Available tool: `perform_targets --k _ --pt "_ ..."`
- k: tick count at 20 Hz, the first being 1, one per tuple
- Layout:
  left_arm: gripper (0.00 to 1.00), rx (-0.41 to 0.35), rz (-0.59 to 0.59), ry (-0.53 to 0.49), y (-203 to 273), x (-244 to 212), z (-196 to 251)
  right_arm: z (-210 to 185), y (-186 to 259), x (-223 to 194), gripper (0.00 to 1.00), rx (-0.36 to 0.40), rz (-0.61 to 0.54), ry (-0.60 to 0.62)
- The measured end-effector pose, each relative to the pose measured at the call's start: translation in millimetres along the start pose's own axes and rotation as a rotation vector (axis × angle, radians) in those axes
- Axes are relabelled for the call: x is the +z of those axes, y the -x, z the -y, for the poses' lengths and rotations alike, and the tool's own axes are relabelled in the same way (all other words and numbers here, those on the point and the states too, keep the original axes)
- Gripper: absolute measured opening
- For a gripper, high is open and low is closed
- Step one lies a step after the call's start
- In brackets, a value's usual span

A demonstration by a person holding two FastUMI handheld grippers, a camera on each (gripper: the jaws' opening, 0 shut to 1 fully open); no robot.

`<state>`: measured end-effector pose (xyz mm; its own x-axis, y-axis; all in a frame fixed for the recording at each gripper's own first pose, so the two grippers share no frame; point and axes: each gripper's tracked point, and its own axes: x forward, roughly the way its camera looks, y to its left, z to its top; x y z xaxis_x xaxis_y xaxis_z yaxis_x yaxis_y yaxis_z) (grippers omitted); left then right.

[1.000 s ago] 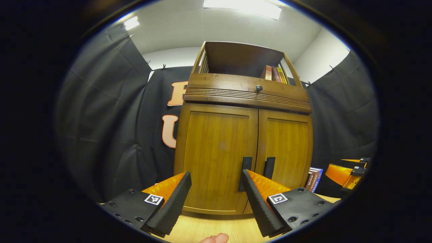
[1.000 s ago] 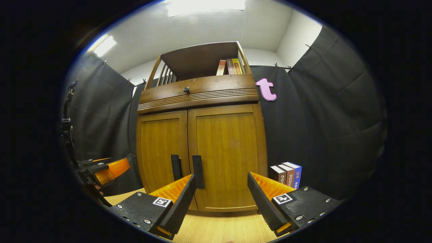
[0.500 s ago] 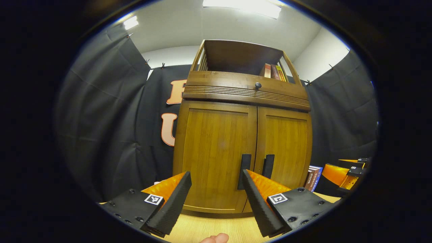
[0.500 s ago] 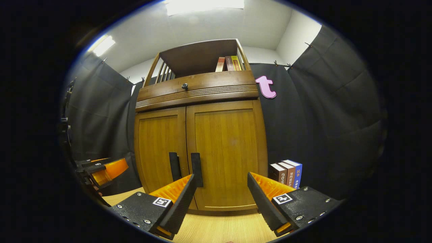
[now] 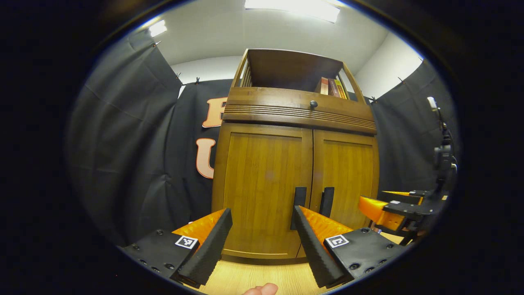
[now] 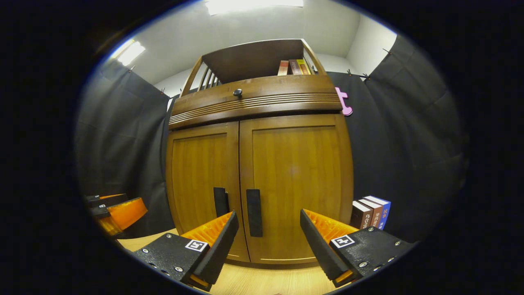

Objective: Open the right door of the double-door shoe cabinet with the right hand, and open the left door with the left hand.

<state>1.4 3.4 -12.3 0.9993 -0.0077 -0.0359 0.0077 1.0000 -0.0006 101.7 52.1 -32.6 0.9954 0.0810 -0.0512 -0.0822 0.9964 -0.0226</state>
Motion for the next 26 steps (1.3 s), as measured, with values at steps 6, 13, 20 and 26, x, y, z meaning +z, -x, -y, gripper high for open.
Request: perform_targets --k 6,13,20,26 --pt "0.97 -0.004 -0.003 0.003 7 -4 -1 -15 -77 -3 0.94 -0.004 0.034 0.105" --pt "0.97 0.013 -0.004 -0.004 8 -6 -14 -14 -121 -35 0.86 -0.038 -0.039 0.098" --pt "0.97 0.02 -0.015 0.003 2 -14 -19 -9 -136 -39 0.72 -0.063 -0.064 0.041" --pt "0.97 0.011 -0.017 0.018 -3 -18 -15 -19 -139 -40 0.62 -0.031 -0.067 0.057"
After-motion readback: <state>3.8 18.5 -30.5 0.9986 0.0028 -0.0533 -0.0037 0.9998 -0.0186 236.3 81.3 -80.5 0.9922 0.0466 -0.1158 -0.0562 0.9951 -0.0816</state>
